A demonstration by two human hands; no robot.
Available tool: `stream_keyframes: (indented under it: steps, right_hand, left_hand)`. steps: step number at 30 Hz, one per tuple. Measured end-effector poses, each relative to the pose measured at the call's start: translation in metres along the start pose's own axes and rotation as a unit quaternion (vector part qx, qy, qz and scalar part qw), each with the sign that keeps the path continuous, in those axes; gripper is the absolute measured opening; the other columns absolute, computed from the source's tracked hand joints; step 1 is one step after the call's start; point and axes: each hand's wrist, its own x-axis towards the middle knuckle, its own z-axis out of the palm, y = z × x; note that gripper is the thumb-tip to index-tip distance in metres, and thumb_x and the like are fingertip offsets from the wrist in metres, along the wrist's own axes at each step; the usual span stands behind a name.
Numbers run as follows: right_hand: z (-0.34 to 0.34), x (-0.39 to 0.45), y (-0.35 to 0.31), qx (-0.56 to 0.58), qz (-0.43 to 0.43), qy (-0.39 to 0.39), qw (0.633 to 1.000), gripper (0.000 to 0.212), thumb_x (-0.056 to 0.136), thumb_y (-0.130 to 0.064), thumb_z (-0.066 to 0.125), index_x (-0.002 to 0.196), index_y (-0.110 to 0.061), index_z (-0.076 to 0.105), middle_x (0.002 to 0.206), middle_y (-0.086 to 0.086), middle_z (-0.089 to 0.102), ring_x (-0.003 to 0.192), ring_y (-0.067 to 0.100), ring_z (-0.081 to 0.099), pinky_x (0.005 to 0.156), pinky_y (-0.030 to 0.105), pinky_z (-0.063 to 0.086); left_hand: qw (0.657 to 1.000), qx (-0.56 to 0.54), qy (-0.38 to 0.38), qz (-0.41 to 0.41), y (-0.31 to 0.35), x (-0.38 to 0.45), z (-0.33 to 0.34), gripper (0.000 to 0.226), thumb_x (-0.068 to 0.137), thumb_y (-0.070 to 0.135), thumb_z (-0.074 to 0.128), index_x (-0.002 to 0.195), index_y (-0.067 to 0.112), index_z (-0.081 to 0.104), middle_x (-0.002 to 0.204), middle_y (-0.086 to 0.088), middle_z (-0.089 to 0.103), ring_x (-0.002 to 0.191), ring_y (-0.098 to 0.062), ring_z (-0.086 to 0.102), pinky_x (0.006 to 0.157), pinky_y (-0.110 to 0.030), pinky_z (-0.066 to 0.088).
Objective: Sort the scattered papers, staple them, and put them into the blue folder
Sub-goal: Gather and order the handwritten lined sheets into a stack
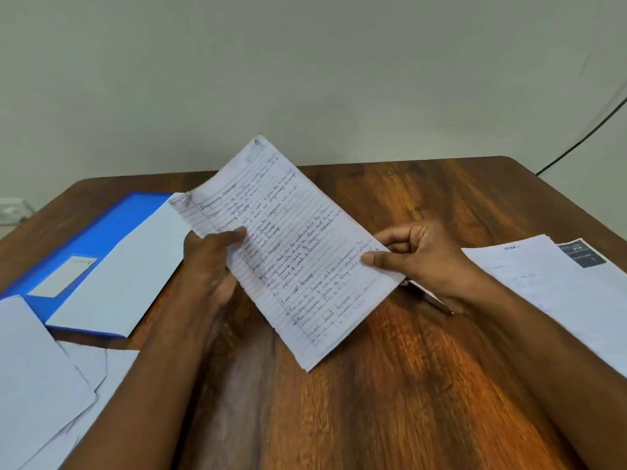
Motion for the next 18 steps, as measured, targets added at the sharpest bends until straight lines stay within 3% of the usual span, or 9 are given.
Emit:
stream_keyframes:
  steps: [3,8,11,14,16,18]
  right_hand:
    - [-0.001,-0.001,-0.001,0.027,-0.01,-0.004,1.0,0.025,0.086,0.001,0.077,0.111,0.0,0.075,0.102,0.011,0.08,0.094,0.028,0.079,0.062,0.028,0.064]
    - [0.002,0.0,0.002,0.041,-0.045,0.02,0.998,0.034,0.082,0.007,0.079,0.114,0.0,0.072,0.101,0.011,0.08,0.092,0.031,0.079,0.063,0.031,0.065]
    - [0.006,0.0,0.003,-0.019,-0.084,0.061,0.994,0.035,0.078,-0.003,0.085,0.111,-0.006,0.073,0.097,0.006,0.081,0.083,0.034,0.079,0.067,0.048,0.066]
    - [0.01,0.0,0.008,-0.048,-0.113,0.137,0.983,0.035,0.072,-0.014,0.092,0.099,-0.008,0.071,0.088,0.006,0.08,0.07,0.035,0.077,0.061,0.068,0.059]
    - [0.013,0.0,0.009,-0.035,-0.122,0.163,0.978,0.037,0.072,-0.013,0.093,0.099,-0.007,0.068,0.085,0.008,0.079,0.07,0.034,0.077,0.058,0.065,0.06]
    - [0.015,-0.002,0.009,-0.032,-0.144,0.179,0.973,0.038,0.076,-0.011,0.091,0.101,-0.007,0.063,0.083,0.01,0.077,0.07,0.029,0.078,0.054,0.049,0.063]
  left_hand:
    - [1.0,-0.02,0.017,0.014,0.0,0.006,-0.005,0.05,0.087,-0.012,0.067,0.129,0.015,0.066,0.127,-0.01,0.074,0.118,-0.033,0.071,0.097,-0.053,0.059]
    - [0.998,-0.052,0.029,0.03,-0.002,0.013,-0.009,0.052,0.078,-0.013,0.068,0.12,0.018,0.07,0.126,-0.011,0.075,0.119,-0.035,0.071,0.101,-0.056,0.057]
    - [0.997,-0.061,0.041,0.029,-0.003,0.016,-0.011,0.05,0.081,-0.016,0.065,0.119,0.017,0.07,0.124,-0.011,0.076,0.116,-0.035,0.072,0.101,-0.057,0.057]
    - [0.996,-0.075,0.05,0.025,-0.004,0.018,-0.011,0.049,0.082,-0.018,0.064,0.118,0.015,0.071,0.122,-0.011,0.077,0.113,-0.035,0.074,0.1,-0.058,0.057]
    - [0.994,-0.081,0.064,0.019,-0.006,0.019,-0.01,0.049,0.084,-0.019,0.064,0.119,0.014,0.07,0.12,-0.01,0.078,0.113,-0.035,0.074,0.098,-0.056,0.058]
    - [0.994,-0.08,0.067,0.012,-0.008,0.019,-0.009,0.047,0.085,-0.018,0.064,0.118,0.014,0.071,0.12,-0.01,0.078,0.113,-0.035,0.073,0.098,-0.055,0.058]
